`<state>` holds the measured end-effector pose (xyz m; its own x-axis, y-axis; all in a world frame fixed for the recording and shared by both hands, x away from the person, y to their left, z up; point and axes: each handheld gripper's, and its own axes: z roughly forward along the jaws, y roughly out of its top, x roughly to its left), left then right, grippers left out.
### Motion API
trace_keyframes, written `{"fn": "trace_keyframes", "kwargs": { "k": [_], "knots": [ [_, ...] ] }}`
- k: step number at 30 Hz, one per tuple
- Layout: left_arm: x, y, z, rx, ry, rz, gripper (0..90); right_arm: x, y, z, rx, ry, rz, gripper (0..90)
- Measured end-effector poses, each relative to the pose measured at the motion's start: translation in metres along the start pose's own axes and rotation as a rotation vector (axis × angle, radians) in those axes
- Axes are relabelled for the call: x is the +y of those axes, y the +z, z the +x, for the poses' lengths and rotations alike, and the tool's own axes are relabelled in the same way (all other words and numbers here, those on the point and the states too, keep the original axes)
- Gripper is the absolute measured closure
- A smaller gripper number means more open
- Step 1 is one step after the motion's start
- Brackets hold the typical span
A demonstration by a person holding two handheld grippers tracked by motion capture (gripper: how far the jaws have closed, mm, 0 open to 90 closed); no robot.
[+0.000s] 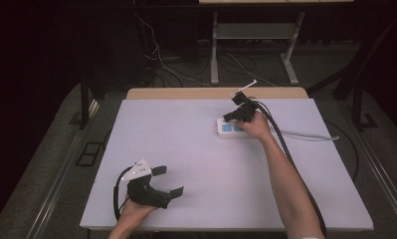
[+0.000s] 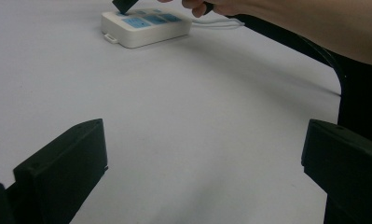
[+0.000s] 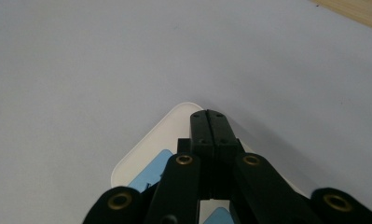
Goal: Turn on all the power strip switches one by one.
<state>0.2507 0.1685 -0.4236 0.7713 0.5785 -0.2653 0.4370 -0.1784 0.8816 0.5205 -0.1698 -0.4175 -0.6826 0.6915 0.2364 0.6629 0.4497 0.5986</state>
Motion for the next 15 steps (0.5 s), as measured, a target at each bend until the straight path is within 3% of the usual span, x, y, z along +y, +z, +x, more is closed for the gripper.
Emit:
{"fn": "trace_keyframes", "kwargs": {
  "k": [6,15],
  "knots": [
    [0.0001,-0.0002,0.0002,0.001,0.000,0.000,0.0,0.0008,0.0007,0.0031,-0.022,-0.035,0.013,90.0],
    [0.0002,0.0002,0.0001,0.000,0.002,0.001,0.0,0.0011,0.0017,0.0042,-0.019,-0.032,0.013,90.0]
  ]
}}
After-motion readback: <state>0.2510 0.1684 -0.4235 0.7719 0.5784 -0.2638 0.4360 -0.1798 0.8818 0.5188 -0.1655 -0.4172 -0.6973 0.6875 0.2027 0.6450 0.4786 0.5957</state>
